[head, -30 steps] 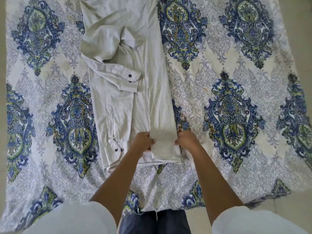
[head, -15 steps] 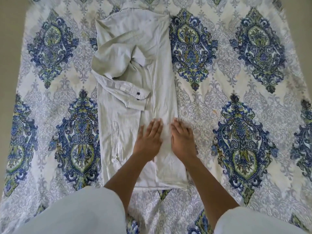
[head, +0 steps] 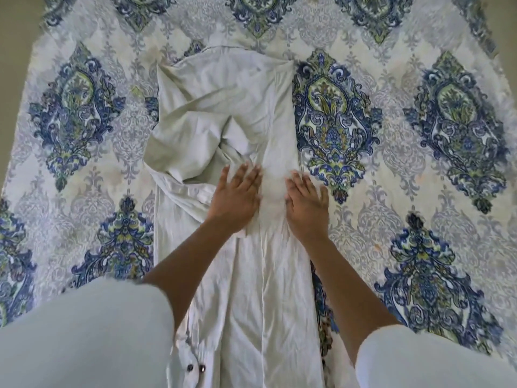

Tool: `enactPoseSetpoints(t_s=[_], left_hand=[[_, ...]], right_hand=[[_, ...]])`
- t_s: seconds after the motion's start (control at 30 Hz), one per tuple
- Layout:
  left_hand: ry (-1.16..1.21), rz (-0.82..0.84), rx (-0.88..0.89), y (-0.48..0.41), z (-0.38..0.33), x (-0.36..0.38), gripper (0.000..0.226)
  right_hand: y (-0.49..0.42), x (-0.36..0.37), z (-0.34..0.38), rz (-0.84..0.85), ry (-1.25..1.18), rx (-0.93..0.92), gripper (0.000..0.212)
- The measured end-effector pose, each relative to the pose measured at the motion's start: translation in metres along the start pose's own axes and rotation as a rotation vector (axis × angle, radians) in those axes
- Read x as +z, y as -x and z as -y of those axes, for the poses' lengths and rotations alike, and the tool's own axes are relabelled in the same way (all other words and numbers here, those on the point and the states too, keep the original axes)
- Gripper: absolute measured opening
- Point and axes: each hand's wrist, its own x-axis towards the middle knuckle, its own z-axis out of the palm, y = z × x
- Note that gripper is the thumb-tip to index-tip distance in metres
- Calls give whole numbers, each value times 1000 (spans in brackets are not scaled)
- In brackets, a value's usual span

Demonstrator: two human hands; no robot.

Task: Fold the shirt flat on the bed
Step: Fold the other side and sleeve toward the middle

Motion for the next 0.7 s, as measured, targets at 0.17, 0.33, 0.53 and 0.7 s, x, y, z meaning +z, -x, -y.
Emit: enactPoseSetpoints(t_s=[0.17, 0.33, 0.53, 0.7], left_hand=[[105, -281, 85, -45, 3, -23, 51], [160, -63, -137, -92, 46, -23, 53], [126, -148, -26, -127, 57, -24, 53], [156, -69, -53, -137, 59, -22, 55]], right_hand=[[-48, -10, 18, -139, -85, -47, 48], [-111, -11, 5, 49, 91, -12, 49], [-176, -17, 26, -3, 97, -127, 49], [-216, -19, 23, 90, 122, -15, 50]])
